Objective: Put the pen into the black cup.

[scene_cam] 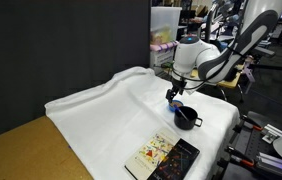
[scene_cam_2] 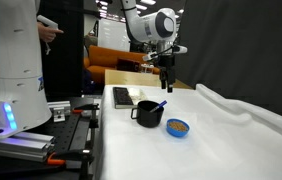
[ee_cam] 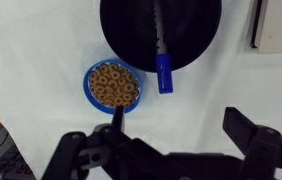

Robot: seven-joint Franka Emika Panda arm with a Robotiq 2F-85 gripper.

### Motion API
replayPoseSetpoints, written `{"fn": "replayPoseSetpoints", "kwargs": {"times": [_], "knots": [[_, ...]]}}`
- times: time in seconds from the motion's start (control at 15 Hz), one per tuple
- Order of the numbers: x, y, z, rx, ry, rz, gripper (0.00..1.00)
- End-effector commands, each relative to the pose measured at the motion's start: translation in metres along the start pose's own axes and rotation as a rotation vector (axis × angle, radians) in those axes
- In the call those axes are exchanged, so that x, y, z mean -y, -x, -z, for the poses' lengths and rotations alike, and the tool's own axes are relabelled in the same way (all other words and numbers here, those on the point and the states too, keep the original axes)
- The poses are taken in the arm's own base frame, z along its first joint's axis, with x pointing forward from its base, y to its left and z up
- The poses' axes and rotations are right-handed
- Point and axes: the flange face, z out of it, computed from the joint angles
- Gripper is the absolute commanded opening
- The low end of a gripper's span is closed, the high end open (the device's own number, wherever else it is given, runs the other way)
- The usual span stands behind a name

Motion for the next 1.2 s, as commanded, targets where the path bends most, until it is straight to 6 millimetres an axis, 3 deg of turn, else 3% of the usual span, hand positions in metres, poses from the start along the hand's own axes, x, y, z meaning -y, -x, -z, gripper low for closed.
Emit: {"fn": "replayPoseSetpoints", "kwargs": {"times": [0.0, 0.53, 1.13], "knots": [[-0.001, 0.004, 0.017, -0.016, 0.011, 0.006, 1.00], [0.009, -0.002, 0.053, -0.067, -0.018, 0.026, 1.00], [0.015, -0.002, 0.051, -0.070, -0.028, 0.030, 1.00]]}}
